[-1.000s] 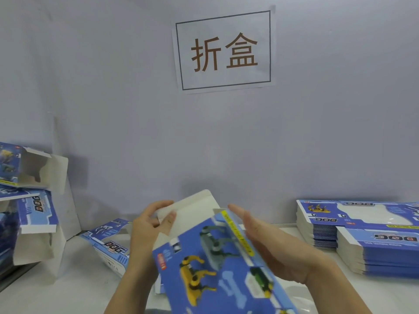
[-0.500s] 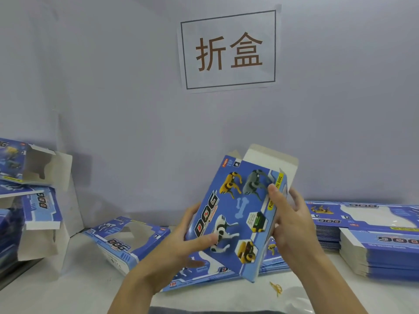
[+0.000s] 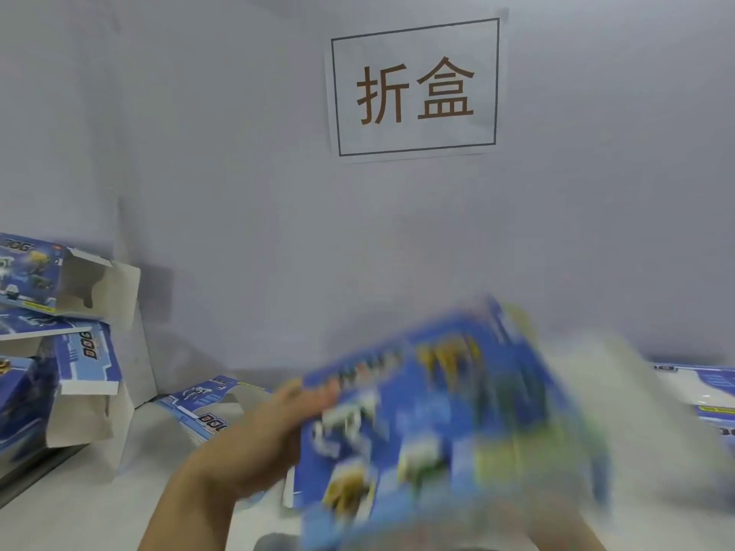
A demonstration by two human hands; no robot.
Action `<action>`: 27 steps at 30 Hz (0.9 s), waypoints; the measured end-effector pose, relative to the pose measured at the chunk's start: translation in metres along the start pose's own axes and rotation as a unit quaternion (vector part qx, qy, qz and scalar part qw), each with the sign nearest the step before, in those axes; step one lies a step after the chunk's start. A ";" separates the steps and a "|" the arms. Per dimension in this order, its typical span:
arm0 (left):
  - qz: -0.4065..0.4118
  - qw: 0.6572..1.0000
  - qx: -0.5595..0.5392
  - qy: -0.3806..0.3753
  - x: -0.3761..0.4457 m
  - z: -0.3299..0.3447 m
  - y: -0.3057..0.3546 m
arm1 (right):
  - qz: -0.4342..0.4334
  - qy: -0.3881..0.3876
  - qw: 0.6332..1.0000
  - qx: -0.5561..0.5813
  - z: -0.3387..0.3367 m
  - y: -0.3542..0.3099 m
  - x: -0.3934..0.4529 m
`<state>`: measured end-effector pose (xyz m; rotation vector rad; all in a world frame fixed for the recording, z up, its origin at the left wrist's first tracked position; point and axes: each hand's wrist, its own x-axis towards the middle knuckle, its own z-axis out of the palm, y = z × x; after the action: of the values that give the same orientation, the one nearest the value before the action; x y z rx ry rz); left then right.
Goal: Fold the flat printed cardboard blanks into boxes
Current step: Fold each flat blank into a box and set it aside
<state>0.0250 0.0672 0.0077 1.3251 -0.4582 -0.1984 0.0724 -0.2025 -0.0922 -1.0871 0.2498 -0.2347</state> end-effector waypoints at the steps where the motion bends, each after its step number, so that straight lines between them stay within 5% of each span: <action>1: 0.098 0.992 -0.055 0.050 0.005 0.000 0.006 | -0.003 -0.015 1.000 -0.007 0.000 0.001 0.002; 4: 0.283 0.919 -0.221 0.165 0.010 -0.006 0.027 | -0.015 -0.009 0.998 -0.058 0.005 -0.001 -0.001; 9: 0.192 0.951 -0.130 0.202 0.013 -0.028 -0.006 | 0.000 -0.005 0.997 -0.079 0.010 -0.003 -0.005; 11: 0.133 0.961 0.061 0.234 0.020 -0.027 -0.023 | 0.006 -0.001 0.996 -0.087 0.010 -0.003 -0.006; 12: 0.086 0.937 0.214 0.263 0.024 -0.032 -0.034 | 0.009 0.002 0.996 -0.094 0.010 -0.003 -0.007; 14: -0.061 0.819 0.503 0.269 0.029 -0.045 -0.064 | 0.013 0.002 0.995 -0.102 0.011 -0.002 -0.005; 16: -0.190 0.738 0.591 0.264 0.027 -0.052 -0.089 | 0.017 -0.004 0.994 -0.111 0.013 -0.003 -0.007; 18: -0.204 0.700 0.624 0.280 0.019 -0.053 -0.103 | 0.019 -0.012 0.993 -0.115 0.014 -0.002 -0.007; 20: -0.138 0.694 0.622 0.334 0.016 -0.060 -0.108 | 0.019 -0.017 0.991 -0.129 0.015 -0.001 -0.009; 24: -0.049 0.748 0.476 0.460 0.012 -0.065 -0.099 | 0.031 -0.028 0.985 -0.166 0.020 0.001 -0.010; 27: -0.036 0.730 0.484 0.482 0.012 -0.060 -0.082 | 0.034 -0.032 0.980 -0.195 0.025 0.001 -0.010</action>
<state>0.0716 0.0958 -0.0786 2.2266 0.4913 0.7778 0.0703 -0.1782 -0.0809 -1.4703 0.2823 -0.0891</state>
